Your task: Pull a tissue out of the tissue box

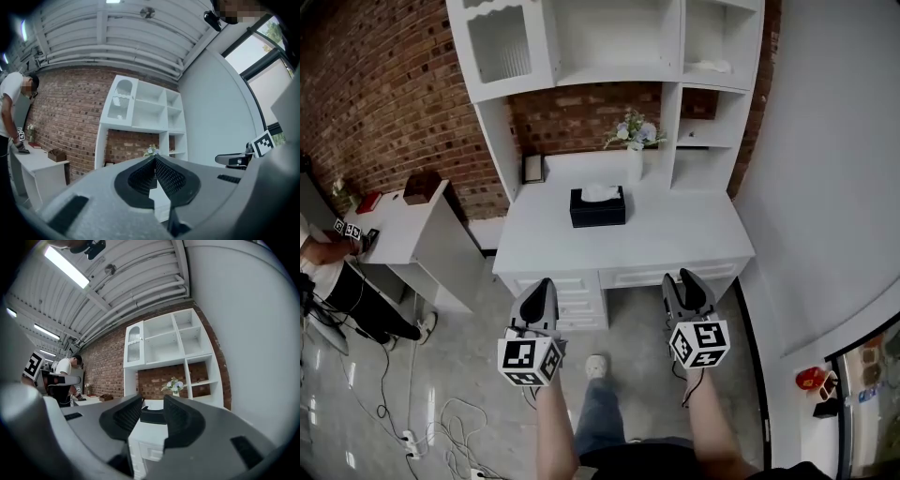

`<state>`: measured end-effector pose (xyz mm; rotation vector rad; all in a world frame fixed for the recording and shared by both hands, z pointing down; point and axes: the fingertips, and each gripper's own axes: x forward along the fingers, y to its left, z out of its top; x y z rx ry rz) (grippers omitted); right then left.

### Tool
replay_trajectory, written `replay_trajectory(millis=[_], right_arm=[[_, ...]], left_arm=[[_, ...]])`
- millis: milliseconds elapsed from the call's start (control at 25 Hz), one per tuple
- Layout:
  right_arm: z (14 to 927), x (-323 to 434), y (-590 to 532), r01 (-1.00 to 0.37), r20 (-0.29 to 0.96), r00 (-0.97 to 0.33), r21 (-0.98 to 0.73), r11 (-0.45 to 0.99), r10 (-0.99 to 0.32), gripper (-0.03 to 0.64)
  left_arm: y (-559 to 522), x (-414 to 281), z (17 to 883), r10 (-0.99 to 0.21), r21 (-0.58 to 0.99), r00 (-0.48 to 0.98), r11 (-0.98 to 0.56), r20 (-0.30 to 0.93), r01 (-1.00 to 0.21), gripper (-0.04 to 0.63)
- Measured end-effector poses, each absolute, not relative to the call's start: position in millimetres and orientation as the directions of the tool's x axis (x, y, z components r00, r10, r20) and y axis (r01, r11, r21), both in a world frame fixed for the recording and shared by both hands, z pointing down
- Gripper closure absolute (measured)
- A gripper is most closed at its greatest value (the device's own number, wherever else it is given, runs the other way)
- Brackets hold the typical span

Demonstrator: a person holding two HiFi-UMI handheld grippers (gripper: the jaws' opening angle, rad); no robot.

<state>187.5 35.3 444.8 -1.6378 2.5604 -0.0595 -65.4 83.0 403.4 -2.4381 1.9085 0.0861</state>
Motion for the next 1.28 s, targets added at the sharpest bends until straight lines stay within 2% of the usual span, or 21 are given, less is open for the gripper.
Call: replay_trajectory(millis=[400,680,1280], right_arm=[[463,142,-107,-0.932,0.013,-0.352,-0.095,0.350,-0.936,0.486],[454,110,-188,-0.947,0.032,-0.313,-0.093,0.309,-0.949,0.486],[461,90,-275,-0.957,0.057,-0.278,-0.102,0.272,-0.959,0.487]], left_arm=[[-79,-101,431,-0.945,0.022,0.327,-0.327,0.021,-0.945,0.588],[-172,-126,428,-0.921,0.040,0.387,-0.386,0.037,-0.922,0.588],[-270,-143,441,-0.896,0.066,0.438,-0.434,0.066,-0.898,0.588]])
